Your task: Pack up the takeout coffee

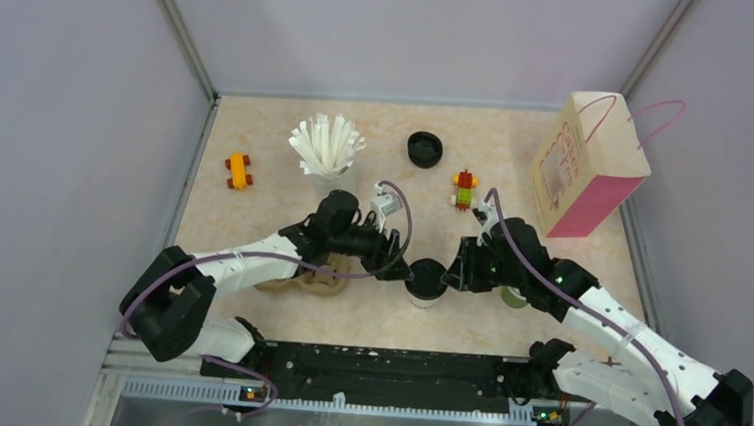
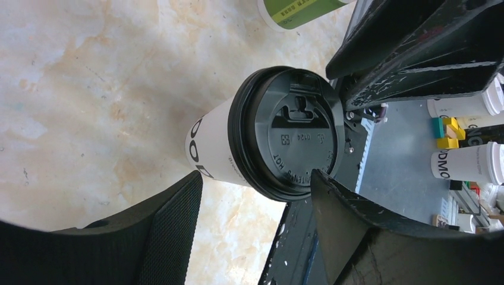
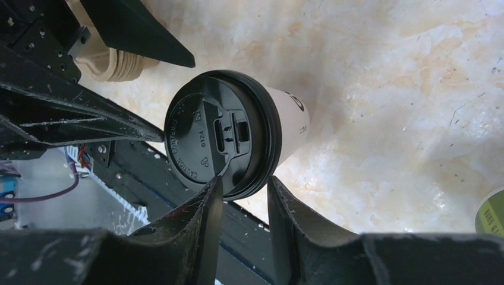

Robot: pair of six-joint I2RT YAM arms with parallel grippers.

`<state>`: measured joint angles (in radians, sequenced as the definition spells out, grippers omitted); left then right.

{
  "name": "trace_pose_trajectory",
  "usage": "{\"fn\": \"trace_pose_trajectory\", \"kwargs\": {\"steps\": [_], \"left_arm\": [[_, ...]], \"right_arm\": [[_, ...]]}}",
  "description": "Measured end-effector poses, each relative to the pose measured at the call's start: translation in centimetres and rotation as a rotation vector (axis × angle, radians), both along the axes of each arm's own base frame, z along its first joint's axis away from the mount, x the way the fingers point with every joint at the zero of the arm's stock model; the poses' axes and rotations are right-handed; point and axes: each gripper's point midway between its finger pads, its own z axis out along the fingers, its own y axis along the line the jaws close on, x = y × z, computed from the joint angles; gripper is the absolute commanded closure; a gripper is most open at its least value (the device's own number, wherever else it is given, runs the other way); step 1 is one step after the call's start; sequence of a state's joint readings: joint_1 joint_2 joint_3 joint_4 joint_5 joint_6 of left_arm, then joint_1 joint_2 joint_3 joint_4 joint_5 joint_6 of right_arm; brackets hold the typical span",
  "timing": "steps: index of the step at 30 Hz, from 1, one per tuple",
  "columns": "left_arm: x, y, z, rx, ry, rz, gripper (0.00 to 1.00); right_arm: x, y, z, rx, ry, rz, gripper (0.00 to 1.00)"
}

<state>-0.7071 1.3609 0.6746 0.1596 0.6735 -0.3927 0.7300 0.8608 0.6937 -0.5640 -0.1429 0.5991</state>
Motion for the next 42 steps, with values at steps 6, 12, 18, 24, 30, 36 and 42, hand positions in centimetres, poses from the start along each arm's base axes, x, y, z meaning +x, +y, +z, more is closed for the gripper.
{"fn": "trace_pose_trajectory", "kwargs": {"steps": [6,12,18,24,30,36,42], "left_arm": [[0.4,-0.6,0.3,-0.011,-0.006,-0.012,0.31],[0.5,-0.7,-0.2,-0.001,0.002,-0.012,0.36],[0.5,-0.7,-0.4,0.011,0.008,-0.009,0.39],[0.3,-0.9,-0.3,0.021,0.011,-0.007,0.42],[0.2,-0.8,-0.5,0.031,0.017,-0.005,0.44],[0.2,-0.8,-0.6,0.035,0.017,-0.003,0.45],[0.2,-0.7,-0.6,0.044,0.018,0.006,0.48]], "right_arm": [[0.6,-0.2,0.0,0.011,0.005,-0.019,0.68],[0.6,-0.1,-0.6,0.028,0.015,-0.015,0.68],[0.2,0.7,-1.2,0.077,0.036,0.007,0.68],[0.2,0.9,-1.2,0.101,0.035,0.001,0.70],[0.4,0.9,-1.4,0.113,0.026,-0.006,0.71],[0.4,0.9,-2.2,0.148,0.011,-0.026,0.71],[0.5,1.5,-2.7,0.251,-0.009,-0.056,0.71]]}}
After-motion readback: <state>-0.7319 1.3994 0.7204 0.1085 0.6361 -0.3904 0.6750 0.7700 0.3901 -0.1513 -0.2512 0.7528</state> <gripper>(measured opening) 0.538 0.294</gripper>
